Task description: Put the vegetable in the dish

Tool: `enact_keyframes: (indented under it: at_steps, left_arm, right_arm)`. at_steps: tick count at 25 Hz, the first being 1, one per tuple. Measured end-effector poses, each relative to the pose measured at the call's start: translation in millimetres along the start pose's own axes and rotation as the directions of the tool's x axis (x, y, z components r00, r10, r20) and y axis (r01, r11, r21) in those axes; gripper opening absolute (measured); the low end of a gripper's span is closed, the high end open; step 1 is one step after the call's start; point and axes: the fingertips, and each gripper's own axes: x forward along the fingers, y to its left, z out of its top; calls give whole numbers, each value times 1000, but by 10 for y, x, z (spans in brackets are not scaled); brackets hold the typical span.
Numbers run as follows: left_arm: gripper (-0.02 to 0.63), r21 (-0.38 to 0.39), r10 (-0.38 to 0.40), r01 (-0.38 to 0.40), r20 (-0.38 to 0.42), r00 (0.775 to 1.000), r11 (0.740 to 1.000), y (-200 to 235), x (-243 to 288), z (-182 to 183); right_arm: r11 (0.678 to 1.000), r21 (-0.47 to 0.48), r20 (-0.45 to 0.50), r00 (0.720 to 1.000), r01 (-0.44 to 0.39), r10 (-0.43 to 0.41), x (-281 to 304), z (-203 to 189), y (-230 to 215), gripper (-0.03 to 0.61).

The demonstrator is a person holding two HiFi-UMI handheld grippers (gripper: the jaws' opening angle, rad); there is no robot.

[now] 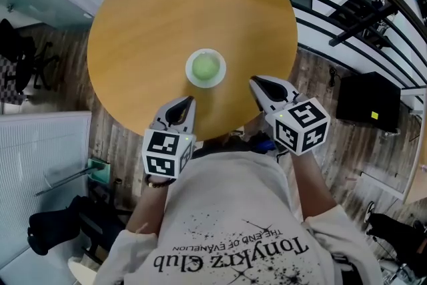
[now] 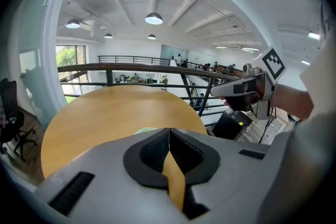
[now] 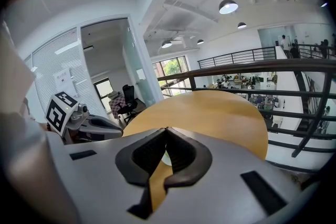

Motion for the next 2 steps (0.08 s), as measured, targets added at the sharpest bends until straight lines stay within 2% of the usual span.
enact_keyframes:
  at_steps: [2]
  left_arm:
    - [23, 3, 0, 0, -1, 1000, 1000, -12, 3, -3]
  right_arm:
    - [1000, 0, 0, 1000, 1, -1, -9, 3, -15, 23]
